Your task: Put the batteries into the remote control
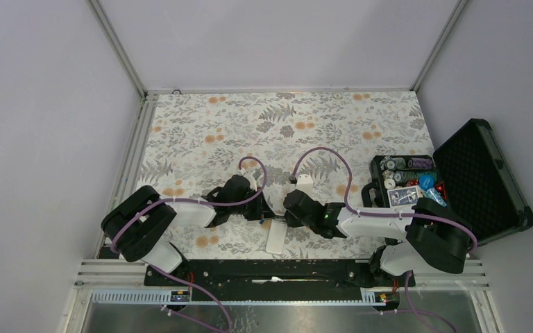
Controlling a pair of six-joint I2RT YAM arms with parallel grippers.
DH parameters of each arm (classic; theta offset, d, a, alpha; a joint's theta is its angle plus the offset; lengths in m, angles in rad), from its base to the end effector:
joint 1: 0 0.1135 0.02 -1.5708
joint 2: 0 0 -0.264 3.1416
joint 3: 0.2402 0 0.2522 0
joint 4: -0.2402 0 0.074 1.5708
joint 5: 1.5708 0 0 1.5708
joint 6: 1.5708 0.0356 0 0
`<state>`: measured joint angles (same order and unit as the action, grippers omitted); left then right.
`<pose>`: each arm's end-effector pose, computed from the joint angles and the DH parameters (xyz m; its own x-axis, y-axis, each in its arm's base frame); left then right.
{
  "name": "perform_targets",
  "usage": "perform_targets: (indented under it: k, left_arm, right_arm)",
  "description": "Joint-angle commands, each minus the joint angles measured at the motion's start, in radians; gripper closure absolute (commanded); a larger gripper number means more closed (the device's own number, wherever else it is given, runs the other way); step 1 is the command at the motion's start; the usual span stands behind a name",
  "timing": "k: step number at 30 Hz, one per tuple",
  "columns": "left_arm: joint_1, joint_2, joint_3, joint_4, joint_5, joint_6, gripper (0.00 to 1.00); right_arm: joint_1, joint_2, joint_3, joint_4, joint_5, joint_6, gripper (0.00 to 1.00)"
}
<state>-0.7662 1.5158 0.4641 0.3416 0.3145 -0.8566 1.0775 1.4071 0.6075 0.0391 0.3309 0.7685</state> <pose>0.1803 -0.1888 0.1239 -0.9336 -0.0988 -0.3443 0.1877 0.6838 -0.7051 0.1374 0.2312 0.1659 -0.7362 0.0189 -0.6765 -0.2919 0.8930 0.3426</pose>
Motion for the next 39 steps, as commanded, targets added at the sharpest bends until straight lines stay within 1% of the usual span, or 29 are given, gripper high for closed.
perform_targets:
  k: [1,11,15,19,29,39]
  left_arm:
    - [-0.003,0.016,0.004,0.03,0.031,0.022,0.92]
    - [-0.003,0.012,0.002,0.031,0.031,0.022,0.94]
    - [-0.002,0.013,0.002,0.032,0.032,0.018,0.94]
    - [-0.003,0.012,0.001,0.037,0.034,0.013,0.94]
    - [-0.004,0.008,0.001,0.042,0.036,0.005,0.93]
    - [-0.003,0.01,-0.004,0.056,0.047,0.001,0.9]
  right_arm:
    - [-0.004,0.011,0.047,0.05,0.034,-0.005,0.85]
    - [-0.004,0.047,0.056,0.05,0.018,-0.006,0.87]
    - [-0.004,0.053,0.05,0.05,0.011,-0.007,0.88]
    - [-0.004,0.063,0.048,0.048,-0.006,-0.018,0.92]
    - [-0.003,0.145,0.099,-0.059,-0.008,-0.066,1.0]
    - [-0.004,0.204,0.176,-0.16,0.009,-0.142,1.0]
